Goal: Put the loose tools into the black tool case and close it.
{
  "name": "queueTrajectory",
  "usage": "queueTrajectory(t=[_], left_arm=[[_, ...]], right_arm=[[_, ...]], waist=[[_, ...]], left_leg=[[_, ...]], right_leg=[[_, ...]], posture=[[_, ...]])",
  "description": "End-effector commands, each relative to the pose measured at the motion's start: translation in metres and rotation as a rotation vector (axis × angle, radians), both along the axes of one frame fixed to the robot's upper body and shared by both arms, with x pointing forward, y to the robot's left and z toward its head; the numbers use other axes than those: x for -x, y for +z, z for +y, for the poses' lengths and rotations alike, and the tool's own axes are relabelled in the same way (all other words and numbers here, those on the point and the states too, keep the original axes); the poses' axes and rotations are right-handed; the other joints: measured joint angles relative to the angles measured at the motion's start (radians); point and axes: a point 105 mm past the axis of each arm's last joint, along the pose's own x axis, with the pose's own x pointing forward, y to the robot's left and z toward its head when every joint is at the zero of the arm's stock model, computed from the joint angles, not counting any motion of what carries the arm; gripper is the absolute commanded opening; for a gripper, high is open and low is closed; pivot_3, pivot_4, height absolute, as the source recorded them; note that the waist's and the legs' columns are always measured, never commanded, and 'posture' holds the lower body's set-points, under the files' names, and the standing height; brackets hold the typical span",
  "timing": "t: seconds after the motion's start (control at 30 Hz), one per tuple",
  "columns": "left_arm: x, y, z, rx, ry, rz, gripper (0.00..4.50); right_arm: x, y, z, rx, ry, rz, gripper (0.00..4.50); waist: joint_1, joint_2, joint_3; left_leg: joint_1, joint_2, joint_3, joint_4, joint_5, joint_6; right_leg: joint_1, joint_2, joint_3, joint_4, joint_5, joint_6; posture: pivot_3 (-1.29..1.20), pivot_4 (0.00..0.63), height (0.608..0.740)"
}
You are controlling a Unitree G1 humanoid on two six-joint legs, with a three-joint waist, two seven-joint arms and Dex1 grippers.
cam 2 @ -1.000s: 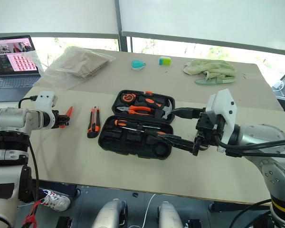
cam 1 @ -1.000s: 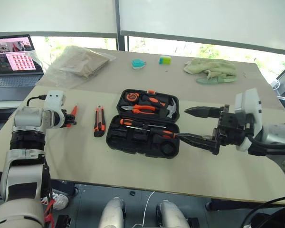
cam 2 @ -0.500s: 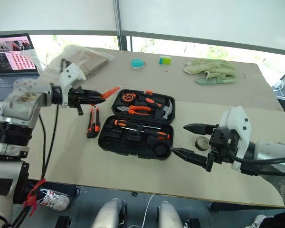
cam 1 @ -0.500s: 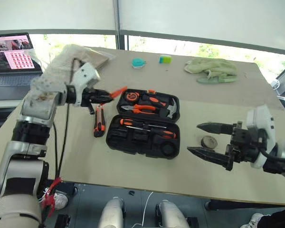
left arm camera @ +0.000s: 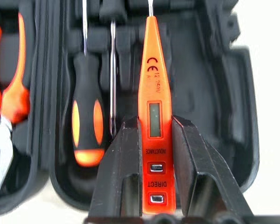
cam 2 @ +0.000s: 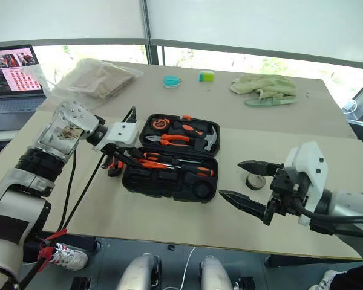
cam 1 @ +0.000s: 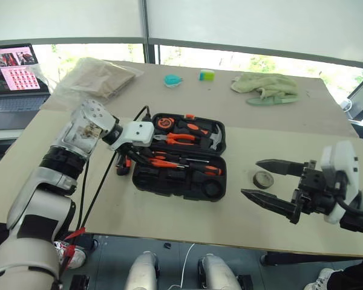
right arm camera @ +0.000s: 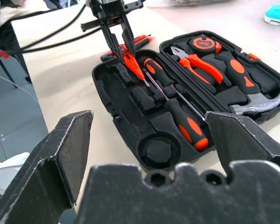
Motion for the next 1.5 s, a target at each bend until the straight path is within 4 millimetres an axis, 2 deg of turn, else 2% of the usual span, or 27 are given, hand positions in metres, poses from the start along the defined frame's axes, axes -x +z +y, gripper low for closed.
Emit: queueTrajectory(t=[0.03,0.33,0.5,0.77,1.0,1.17,1.2,1.37,1.4,1.5], left_arm=[[-0.006,0.003,-0.007,-0.004,-0.018,-0.069,0.44],[-0.014,-0.013,-0.007,-0.048,0.065,-0.061,0.44],[-0.005,-0.014,-0.011,-0.032,0.035,-0.009,0.44],[-0.009,-0.024,-0.009,-0.081,0.030,-0.047,0.44],[-0.014,-0.025,-0.009,-0.074,0.048,-0.049,0.44],[-0.005,-0.020,-0.010,-0.043,0.014,0.015,0.44],[-0.004,-0.020,-0.009,-0.043,0.011,0.012,1.24],[-0.006,-0.005,-0.008,0.026,0.021,-0.004,2.92],[-0.008,0.000,-0.006,0.046,0.042,-0.008,3.19],[-0.011,0.016,-0.003,0.117,0.075,-0.009,3.19]], right_arm=[[0.004,0.009,0.003,0.001,0.002,-0.043,4.50],[-0.001,0.009,0.003,-0.010,-0.005,-0.046,4.50],[-0.005,0.008,0.005,-0.018,-0.008,-0.047,4.50],[-0.004,0.000,0.005,-0.006,0.002,-0.023,4.50],[-0.006,0.001,0.003,0.005,0.002,-0.035,4.50],[-0.005,-0.001,0.004,0.006,0.002,-0.037,4.50],[-0.005,-0.001,0.004,0.006,0.003,-0.037,4.50],[-0.003,-0.003,0.004,0.010,0.013,-0.031,4.50],[-0.003,-0.004,0.004,0.011,0.015,-0.028,4.50],[-0.003,-0.006,0.005,0.012,0.021,-0.021,4.50]], waist=[[0.001,0.000,0.000],[0.001,0.000,0.000],[0.001,0.000,0.000],[0.001,0.000,0.000],[0.001,0.001,-0.001],[0.000,0.001,-0.001],[-0.002,0.001,-0.001],[-0.007,0.001,-0.001],[-0.007,0.001,-0.001],[-0.007,0.001,-0.001]], left_leg=[[-0.001,0.000,0.000,0.001,0.000,0.000],[-0.001,0.000,-0.001,0.001,0.000,0.000],[-0.001,0.000,-0.002,0.002,0.000,0.000],[-0.001,0.000,-0.002,0.002,0.000,0.000],[0.002,0.000,-0.002,0.004,0.000,0.000],[0.002,0.000,-0.002,0.005,0.000,0.000],[0.001,0.000,-0.002,0.006,0.000,0.000],[0.001,0.000,-0.002,0.006,0.000,0.000],[0.001,0.000,-0.002,0.006,0.000,0.000],[0.000,0.000,-0.002,0.007,0.000,0.001]], right_leg=[[0.000,0.000,0.000,0.000,0.000,0.000],[0.000,0.000,0.000,0.000,0.000,0.000],[0.000,0.000,0.000,0.001,0.000,0.000],[0.000,0.000,0.000,0.001,0.000,0.000],[0.002,0.000,0.000,0.004,0.000,0.000],[0.002,0.001,0.000,0.006,0.000,0.000],[0.002,0.001,0.000,0.006,0.000,0.000],[0.001,0.001,0.000,0.006,0.000,0.000],[0.001,0.001,0.000,0.006,0.000,0.000],[0.001,0.001,0.000,0.006,0.000,0.000]], posture=[[0.00,0.150,0.740],[0.00,0.150,0.740],[0.00,0.150,0.740],[0.00,0.150,0.740],[0.00,0.150,0.740],[0.00,0.150,0.740],[0.00,0.150,0.740],[0.00,0.150,0.740],[0.00,0.150,0.740],[0.00,0.150,0.740]])
